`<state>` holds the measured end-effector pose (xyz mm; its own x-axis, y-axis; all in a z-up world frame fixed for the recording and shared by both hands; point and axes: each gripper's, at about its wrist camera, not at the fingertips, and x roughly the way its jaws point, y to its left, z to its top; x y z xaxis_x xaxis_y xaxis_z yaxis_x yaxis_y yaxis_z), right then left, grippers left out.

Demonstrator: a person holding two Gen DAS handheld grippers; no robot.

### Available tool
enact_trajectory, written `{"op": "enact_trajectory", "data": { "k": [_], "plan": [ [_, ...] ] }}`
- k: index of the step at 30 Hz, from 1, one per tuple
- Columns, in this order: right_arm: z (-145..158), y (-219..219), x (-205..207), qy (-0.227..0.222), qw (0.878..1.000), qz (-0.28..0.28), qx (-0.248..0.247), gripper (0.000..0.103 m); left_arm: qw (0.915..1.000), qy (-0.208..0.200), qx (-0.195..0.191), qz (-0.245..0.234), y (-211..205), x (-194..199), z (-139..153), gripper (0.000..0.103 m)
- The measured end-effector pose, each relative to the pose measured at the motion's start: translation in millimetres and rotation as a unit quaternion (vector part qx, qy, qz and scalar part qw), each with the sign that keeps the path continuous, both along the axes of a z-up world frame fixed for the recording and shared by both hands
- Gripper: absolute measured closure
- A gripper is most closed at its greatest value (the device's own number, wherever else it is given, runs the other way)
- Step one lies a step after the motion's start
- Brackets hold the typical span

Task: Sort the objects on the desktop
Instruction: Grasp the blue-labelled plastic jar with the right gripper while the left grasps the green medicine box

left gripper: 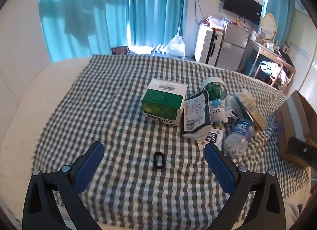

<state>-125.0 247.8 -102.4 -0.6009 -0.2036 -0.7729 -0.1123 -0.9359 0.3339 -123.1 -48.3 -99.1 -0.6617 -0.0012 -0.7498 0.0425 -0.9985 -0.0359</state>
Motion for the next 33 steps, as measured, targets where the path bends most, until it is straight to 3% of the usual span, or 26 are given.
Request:
{"op": "enact_trajectory", "data": {
  "k": [10,15,21,24,28,33],
  "plan": [
    [-58.1,-12.0,-58.2,-0.068,0.995,-0.066,-0.034,0.028,0.9996,-0.012,0.006,-0.024,9.8,-63.9,-35.9,0.000],
    [-86.2,-9.2,-80.2,-0.097,0.987,-0.122,-0.047,0.028,0.9994,-0.025,0.023,0.000,8.3,-90.8,-49.7,0.000],
    [-124.7,-0.8,-103.6,-0.132,0.973,-0.161,-0.099,0.029,0.9967,-0.034,0.062,0.039,11.5,-104.3,-48.3,0.000],
    [-136.2,-0.8,-105.4,-0.105,0.978,-0.144,-0.107,0.036,0.9978,-0.025,0.055,0.027,18.1,-110.9,-44.6,0.000],
    [-126.9,-11.3,-97.4,-0.085,0.991,-0.079,-0.060,0.037,0.9998,-0.021,-0.004,-0.003,21.0,-118.5,-47.1,0.000],
    [-115.7,-8.5,-74.6,-0.083,0.993,-0.042,-0.065,0.037,0.9990,-0.033,0.026,-0.015,1.5,-120.2,-48.7,0.000]
  ]
}}
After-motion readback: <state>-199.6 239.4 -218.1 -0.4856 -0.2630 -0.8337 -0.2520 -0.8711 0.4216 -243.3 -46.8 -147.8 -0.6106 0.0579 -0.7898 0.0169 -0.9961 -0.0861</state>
